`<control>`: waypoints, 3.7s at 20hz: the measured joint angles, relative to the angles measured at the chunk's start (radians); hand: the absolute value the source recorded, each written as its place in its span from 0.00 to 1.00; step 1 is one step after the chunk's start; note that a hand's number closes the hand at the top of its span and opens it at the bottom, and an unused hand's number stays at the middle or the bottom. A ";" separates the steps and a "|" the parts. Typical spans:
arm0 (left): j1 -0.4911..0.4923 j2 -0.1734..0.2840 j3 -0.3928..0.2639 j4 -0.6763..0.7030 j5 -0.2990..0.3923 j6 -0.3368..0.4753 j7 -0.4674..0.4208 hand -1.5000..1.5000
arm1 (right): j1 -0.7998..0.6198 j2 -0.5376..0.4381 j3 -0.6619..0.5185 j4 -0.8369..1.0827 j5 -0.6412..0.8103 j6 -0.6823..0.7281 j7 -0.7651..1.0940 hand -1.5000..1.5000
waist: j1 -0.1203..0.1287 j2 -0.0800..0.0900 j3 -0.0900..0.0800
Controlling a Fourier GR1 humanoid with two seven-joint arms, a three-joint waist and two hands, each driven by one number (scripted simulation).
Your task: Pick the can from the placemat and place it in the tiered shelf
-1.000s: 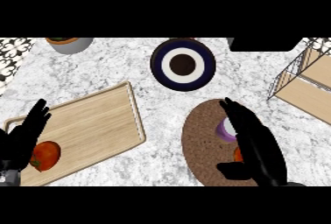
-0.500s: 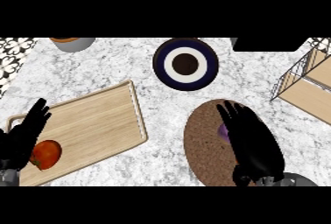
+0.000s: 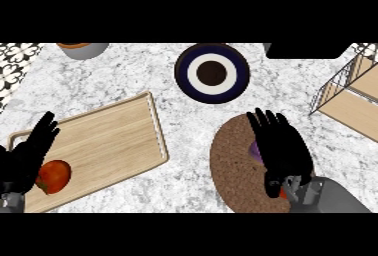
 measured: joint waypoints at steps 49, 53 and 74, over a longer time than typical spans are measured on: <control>0.017 -0.133 0.158 -0.048 -0.152 -0.116 0.046 0.50 | 0.253 0.079 -0.515 0.138 0.241 -0.269 -0.442 1.00 | -0.020 -0.004 0.001; 0.031 -0.131 0.169 -0.049 -0.154 -0.125 0.032 0.50 | 0.308 0.048 -0.614 -0.045 0.159 -0.216 -0.414 1.00 | -0.022 -0.005 0.000; 0.023 -0.145 0.187 -0.036 -0.174 -0.139 0.027 0.50 | 0.128 -0.019 -1.169 -0.606 -0.496 0.041 0.040 1.00 | -0.019 -0.007 -0.001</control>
